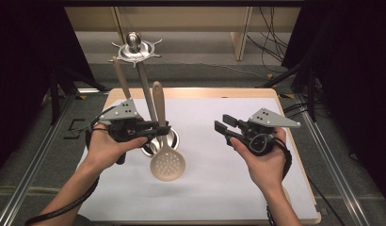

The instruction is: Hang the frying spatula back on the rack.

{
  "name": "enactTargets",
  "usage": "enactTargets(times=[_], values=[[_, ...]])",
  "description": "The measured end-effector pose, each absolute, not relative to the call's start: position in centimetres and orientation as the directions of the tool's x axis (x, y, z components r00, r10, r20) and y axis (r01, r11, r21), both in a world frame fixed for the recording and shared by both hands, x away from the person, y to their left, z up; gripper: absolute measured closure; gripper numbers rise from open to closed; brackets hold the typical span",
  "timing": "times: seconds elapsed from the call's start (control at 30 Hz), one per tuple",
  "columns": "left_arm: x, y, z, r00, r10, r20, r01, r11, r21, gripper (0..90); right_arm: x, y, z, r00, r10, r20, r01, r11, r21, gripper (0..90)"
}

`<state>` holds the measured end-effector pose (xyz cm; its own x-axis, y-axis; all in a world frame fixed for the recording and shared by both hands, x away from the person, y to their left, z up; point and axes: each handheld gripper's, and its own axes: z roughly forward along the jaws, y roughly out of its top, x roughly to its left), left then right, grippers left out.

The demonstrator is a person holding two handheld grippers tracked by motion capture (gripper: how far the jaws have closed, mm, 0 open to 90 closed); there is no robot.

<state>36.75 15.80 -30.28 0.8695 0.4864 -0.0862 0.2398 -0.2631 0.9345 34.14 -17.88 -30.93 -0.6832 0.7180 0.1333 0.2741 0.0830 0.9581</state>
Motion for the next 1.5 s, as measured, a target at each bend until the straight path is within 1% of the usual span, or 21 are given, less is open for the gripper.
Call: enactTargets(times=[0.13, 0.2, 0.23, 0.33, 0.37, 0.4, 0.53, 0.6, 0.83, 0.93, 1.13, 1.17, 1.2, 1.27, 1.33, 1.37, 1.5], values=[[36.9, 16.2, -29.5, 0.864, 0.498, -0.077, 0.233, -0.258, 0.938, 77.1, 34.0, -17.9, -31.0, -0.68, 0.717, 0.155, 0.295, 0.073, 0.953, 60.7], [37.0, 16.4, -29.2, 0.861, 0.502, -0.077, 0.235, -0.258, 0.937, 77.1, 34.2, -17.9, -31.0, -0.689, 0.712, 0.135, 0.272, 0.081, 0.959, 60.5], [37.1, 16.6, -29.1, 0.866, 0.495, -0.073, 0.233, -0.269, 0.935, 77.1, 34.1, -17.9, -31.1, -0.685, 0.713, 0.153, 0.291, 0.075, 0.954, 60.5], [37.2, 16.7, -29.2, 0.868, 0.491, -0.075, 0.236, -0.273, 0.933, 77.1, 34.3, -17.8, -31.1, -0.682, 0.717, 0.143, 0.285, 0.081, 0.955, 60.5], [37.3, 16.7, -29.2, 0.868, 0.49, -0.076, 0.238, -0.276, 0.931, 77.1, 34.2, -17.7, -31.1, -0.683, 0.713, 0.156, 0.296, 0.075, 0.952, 60.5], [37.3, 16.8, -29.3, 0.869, 0.489, -0.078, 0.241, -0.279, 0.93, 77.1, 34.3, -17.6, -31.1, -0.688, 0.711, 0.144, 0.28, 0.078, 0.957, 60.4], [37.6, 17.2, -29.1, 0.874, 0.48, -0.078, 0.238, -0.283, 0.929, 77.1, 34.5, -17.4, -31.2, -0.695, 0.704, 0.146, 0.285, 0.084, 0.955, 60.3], [37.7, 17.4, -28.9, 0.878, 0.474, -0.073, 0.231, -0.284, 0.931, 77.1, 34.5, -17.5, -31.4, -0.684, 0.714, 0.149, 0.303, 0.092, 0.949, 60.2], [37.9, 18.0, -28.4, 0.885, 0.461, -0.06, 0.213, -0.287, 0.934, 77.1, 34.5, -18.0, -31.1, -0.677, 0.723, 0.14, 0.286, 0.083, 0.955, 60.2], [38.1, 18.2, -28.2, 0.887, 0.458, -0.068, 0.221, -0.29, 0.931, 77.1, 34.3, -18.1, -30.9, -0.672, 0.724, 0.155, 0.296, 0.07, 0.952, 60.2], [38.3, 18.5, -28.1, 0.884, 0.462, -0.071, 0.229, -0.296, 0.927, 77.1, 34.4, -18.3, -30.9, -0.678, 0.72, 0.146, 0.283, 0.072, 0.956, 60.2], [38.4, 18.6, -28.1, 0.883, 0.463, -0.075, 0.234, -0.297, 0.926, 77.1, 34.3, -18.2, -30.8, -0.671, 0.722, 0.168, 0.302, 0.06, 0.951, 60.2], [38.6, 18.9, -28.1, 0.881, 0.466, -0.077, 0.238, -0.297, 0.925, 77.1, 34.5, -18.2, -30.8, -0.676, 0.722, 0.148, 0.285, 0.071, 0.956, 60.2], [38.7, 19.0, -28.1, 0.878, 0.472, -0.078, 0.243, -0.3, 0.923, 77.1, 34.6, -18.2, -30.9, -0.676, 0.724, 0.138, 0.285, 0.084, 0.955, 60.1], [38.8, 19.3, -28.1, 0.875, 0.477, -0.079, 0.247, -0.301, 0.921, 77.1, 34.7, -18.1, -31.0, -0.678, 0.722, 0.135, 0.279, 0.084, 0.957, 60.0], [38.9, 19.4, -28.1, 0.875, 0.477, -0.077, 0.247, -0.305, 0.92, 77.1, 34.6, -18.0, -31.1, -0.679, 0.718, 0.154, 0.3, 0.079, 0.951, 60.1], [39.0, 19.7, -28.0, 0.874, 0.48, -0.079, 0.249, -0.302, 0.92, 77.1, 34.7, -17.9, -31.2, -0.677, 0.721, 0.146, 0.295, 0.084, 0.952, 60.0]])
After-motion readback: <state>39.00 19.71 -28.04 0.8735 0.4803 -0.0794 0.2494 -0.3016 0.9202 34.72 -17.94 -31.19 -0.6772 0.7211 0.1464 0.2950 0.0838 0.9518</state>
